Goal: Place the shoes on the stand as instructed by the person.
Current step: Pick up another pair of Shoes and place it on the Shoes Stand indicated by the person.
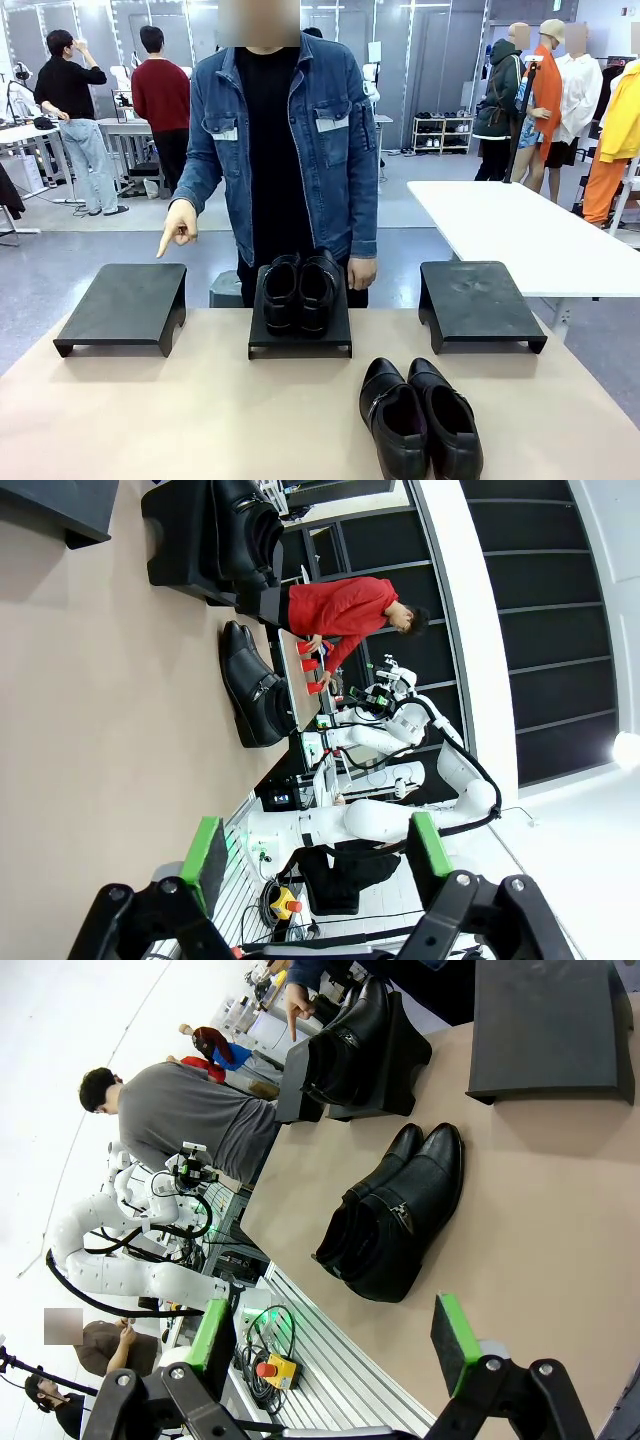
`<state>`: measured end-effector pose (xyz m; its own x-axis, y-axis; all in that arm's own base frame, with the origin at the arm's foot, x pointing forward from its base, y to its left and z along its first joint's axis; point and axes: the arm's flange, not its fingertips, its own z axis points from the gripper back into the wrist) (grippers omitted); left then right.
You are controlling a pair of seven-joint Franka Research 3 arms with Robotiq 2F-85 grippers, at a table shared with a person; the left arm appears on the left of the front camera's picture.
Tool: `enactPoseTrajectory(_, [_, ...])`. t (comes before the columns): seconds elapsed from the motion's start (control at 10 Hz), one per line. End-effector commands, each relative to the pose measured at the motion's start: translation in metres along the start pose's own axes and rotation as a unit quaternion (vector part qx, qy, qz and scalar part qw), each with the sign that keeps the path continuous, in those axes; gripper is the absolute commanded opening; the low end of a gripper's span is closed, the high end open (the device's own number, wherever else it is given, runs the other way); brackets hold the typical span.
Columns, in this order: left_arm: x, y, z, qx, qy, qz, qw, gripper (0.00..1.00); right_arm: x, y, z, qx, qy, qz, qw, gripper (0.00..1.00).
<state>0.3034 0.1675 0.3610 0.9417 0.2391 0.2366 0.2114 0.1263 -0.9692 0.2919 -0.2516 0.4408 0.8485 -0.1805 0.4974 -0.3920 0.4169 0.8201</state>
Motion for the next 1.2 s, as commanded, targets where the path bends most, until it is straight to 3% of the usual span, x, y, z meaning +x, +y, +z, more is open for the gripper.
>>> enactPoseTrajectory(0.0, [-0.003, -0.004, -0.001, -0.004, -0.002, -0.008, 1.000, 0.92, 0.001, 0.001, 0.001, 0.004, -0.004, 0.004, 1.000, 1.00])
enactPoseTrajectory(0.6, [0.000, 0.000, 0.000, 0.000, 0.000, 0.000, 1.000, 0.92, 0.001, 0.001, 0.001, 0.004, -0.004, 0.004, 1.000, 1.00])
enactPoseTrajectory(0.8, [0.016, -0.044, -0.025, 0.057, 0.029, -0.016, 0.998, 0.92, 0.001, 0.001, 0.001, 0.004, -0.004, 0.004, 1.000, 1.00])
enactPoseTrajectory(1.1, [0.026, -0.123, -0.101, 0.109, 0.113, -0.039, 0.987, 0.92, 0.001, 0.001, 0.001, 0.004, -0.004, 0.004, 1.000, 1.00])
